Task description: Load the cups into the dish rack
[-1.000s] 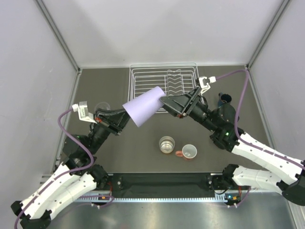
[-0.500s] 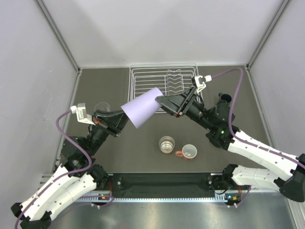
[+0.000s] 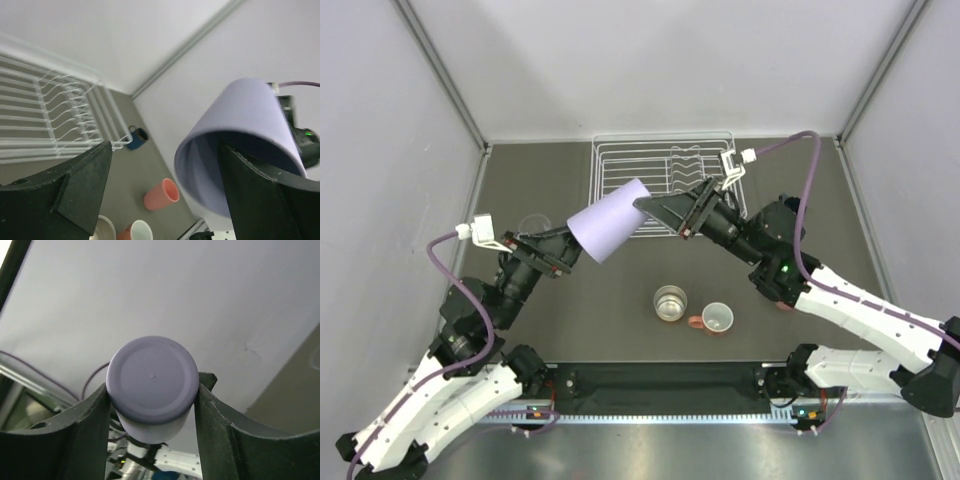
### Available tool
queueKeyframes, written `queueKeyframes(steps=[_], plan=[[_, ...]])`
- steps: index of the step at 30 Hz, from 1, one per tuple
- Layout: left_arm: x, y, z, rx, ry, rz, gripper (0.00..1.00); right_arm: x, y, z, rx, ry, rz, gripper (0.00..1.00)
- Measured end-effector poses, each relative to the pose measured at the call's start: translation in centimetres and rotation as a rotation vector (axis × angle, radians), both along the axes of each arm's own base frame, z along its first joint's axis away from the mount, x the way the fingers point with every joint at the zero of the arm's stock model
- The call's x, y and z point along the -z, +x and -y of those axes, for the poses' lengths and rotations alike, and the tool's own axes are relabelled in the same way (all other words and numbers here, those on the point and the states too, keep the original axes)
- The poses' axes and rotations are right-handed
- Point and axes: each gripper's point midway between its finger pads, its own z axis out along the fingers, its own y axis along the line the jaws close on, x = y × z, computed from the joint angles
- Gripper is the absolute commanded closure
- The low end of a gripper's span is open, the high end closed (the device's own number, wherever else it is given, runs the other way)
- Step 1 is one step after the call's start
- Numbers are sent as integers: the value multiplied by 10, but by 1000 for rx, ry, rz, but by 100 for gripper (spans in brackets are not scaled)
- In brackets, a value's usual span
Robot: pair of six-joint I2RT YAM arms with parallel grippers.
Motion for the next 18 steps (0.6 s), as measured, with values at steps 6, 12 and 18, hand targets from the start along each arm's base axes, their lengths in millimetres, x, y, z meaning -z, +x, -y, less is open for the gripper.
queueKeyframes(steps=[6, 12, 18], plan=[[49, 15, -39, -219, 93, -240, 6, -8, 31, 10, 213, -164, 105, 100], [92, 17, -68, -362, 211, -376, 10, 2, 96, 6, 502, -392, 219, 100], [110, 16, -69, -362, 291, -402, 27, 81, 184, -24, 741, -764, 278, 100]])
